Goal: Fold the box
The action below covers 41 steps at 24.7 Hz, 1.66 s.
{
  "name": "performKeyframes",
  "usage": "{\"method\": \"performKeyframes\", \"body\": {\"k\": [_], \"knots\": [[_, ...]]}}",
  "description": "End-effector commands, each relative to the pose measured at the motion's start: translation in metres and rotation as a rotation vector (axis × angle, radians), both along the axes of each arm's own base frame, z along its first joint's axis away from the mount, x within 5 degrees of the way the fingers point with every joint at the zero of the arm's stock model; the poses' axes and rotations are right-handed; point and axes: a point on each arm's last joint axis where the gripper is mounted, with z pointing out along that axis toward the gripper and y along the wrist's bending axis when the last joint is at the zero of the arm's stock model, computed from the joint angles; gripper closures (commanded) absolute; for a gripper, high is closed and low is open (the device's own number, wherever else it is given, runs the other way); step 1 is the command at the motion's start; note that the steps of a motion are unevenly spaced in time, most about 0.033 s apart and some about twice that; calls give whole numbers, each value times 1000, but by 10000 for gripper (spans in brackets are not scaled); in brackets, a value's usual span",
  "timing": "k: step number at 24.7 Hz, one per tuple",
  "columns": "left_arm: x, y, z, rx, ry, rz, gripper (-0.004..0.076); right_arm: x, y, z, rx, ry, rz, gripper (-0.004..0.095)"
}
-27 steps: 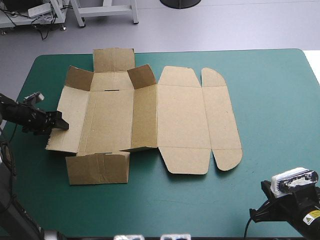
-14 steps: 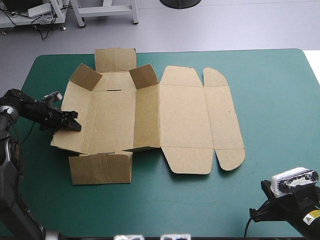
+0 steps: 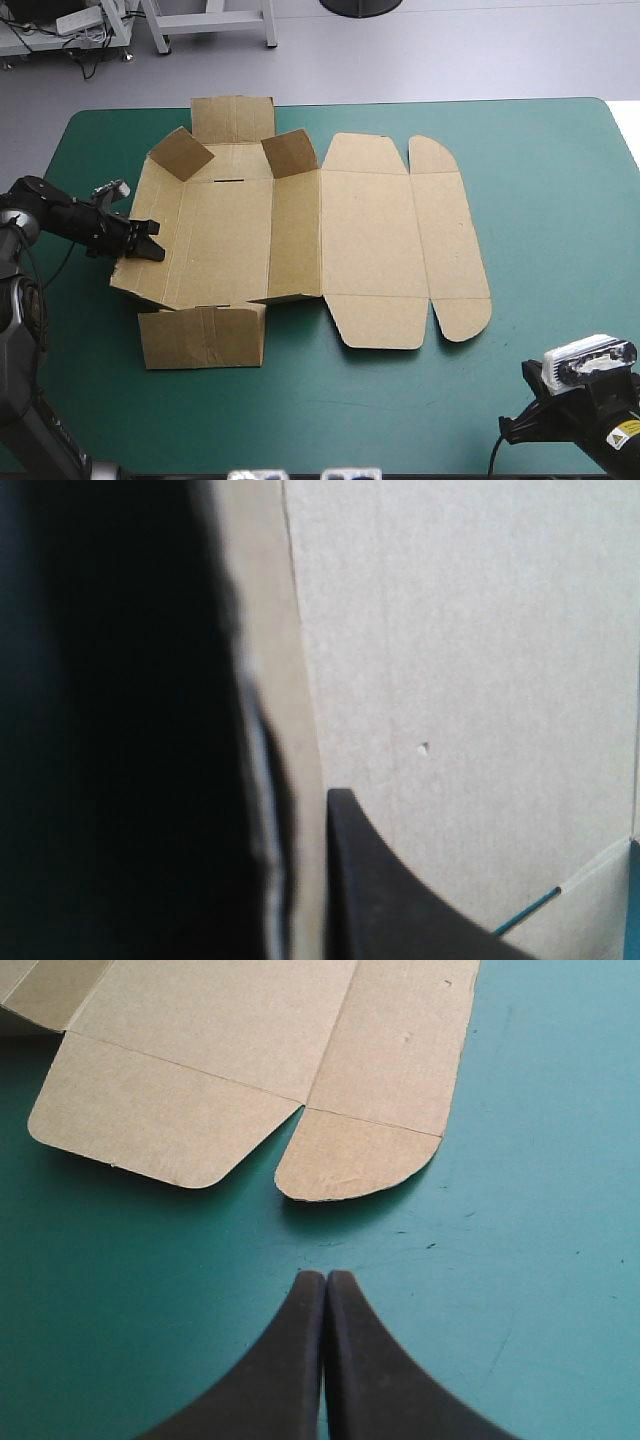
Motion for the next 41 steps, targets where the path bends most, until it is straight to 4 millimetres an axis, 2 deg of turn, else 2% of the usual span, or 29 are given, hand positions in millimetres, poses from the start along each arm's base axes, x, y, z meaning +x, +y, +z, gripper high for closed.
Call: {"method": "performKeyframes", "body": {"k": [1, 4, 9, 13, 15, 17, 18, 19, 22, 23, 24, 25, 26, 29, 31, 36, 41], "knots": [[-2, -12, 49, -22, -119, -64, 734, 5, 1, 13, 23, -73, -2, 925], [0, -18, 84, 16, -231, -88, 734, 6, 1, 15, 37, -91, -4, 925], [-5, -36, 160, 98, -469, -133, 733, 8, 2, 19, 67, -138, -13, 925], [-21, -53, 215, 216, -632, -188, 733, 10, 1, 24, 69, -184, -31, 925], [-30, -64, 234, 250, -693, -217, 733, 10, 0, 29, 69, -217, -39, 925], [-40, -76, 251, 257, -749, -244, 733, 9, 0, 37, 72, -265, -49, 925], [-50, -92, 264, 261, -797, -285, 733, 7, -1, 48, 80, -325, -58, 925], [-54, -98, 267, 268, -809, -306, 733, 6, -1, 54, 82, -355, -63, 925], [-71, -146, 272, 375, -840, -475, 734, 3, -4, 78, 102, -518, -104, 925], [-73, -153, 271, 398, -841, -505, 734, 2, -5, 83, 105, -552, -116, 925], [-79, -173, 269, 462, -849, -582, 734, 1, -7, 92, 106, -625, -139, 925], [-82, -181, 268, 493, -856, -616, 734, 1, -7, 95, 104, -652, -146, 925], [-88, -199, 267, 588, -870, -691, 734, 1, -9, 103, 94, -698, -161, 925], [-106, -225, 273, 863, -933, -801, 734, 9, -10, 115, 102, -692, -159, 925], [-120, -240, 277, 940, -983, -860, 734, 18, -10, 122, 105, -671, -157, 925], [-144, -260, 286, 922, -1086, -919, 734, 36, -12, 143, 105, -659, -156, 925], [-154, -267, 283, 962, -1132, -918, 734, 47, -11, 170, 82, -654, -124, 925]]}}
